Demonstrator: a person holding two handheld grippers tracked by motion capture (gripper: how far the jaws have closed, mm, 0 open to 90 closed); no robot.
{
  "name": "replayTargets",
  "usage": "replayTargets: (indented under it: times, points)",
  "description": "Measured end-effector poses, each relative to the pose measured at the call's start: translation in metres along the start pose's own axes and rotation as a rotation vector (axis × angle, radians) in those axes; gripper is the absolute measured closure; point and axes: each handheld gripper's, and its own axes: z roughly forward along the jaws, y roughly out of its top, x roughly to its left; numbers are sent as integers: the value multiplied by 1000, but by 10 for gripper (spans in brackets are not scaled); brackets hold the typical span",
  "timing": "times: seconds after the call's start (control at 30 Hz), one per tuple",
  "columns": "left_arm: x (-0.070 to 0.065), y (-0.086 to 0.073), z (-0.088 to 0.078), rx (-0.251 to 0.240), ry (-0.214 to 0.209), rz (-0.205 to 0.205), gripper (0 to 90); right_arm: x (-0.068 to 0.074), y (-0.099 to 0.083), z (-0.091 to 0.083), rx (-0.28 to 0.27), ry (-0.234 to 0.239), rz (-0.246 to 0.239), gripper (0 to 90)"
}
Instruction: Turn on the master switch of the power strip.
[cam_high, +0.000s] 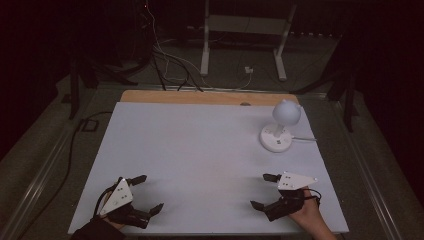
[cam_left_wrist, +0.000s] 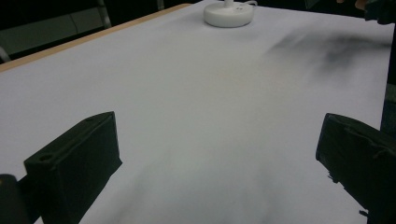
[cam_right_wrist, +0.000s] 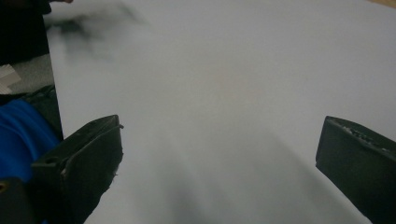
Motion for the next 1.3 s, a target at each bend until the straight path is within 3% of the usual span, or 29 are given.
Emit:
replayTargets:
  times: [0.6,0.8,1.3]
  points:
    - [0,0,0,0,3,-6,1,-16,22,-8,-56,-57,8,1]
    - [0,0,0,-3,2,-7,1,-24,29,-12,-88,-71,29,1]
    - [0,0,0,0,3,-4,1,-40,39,-16,-101,-140,72,1]
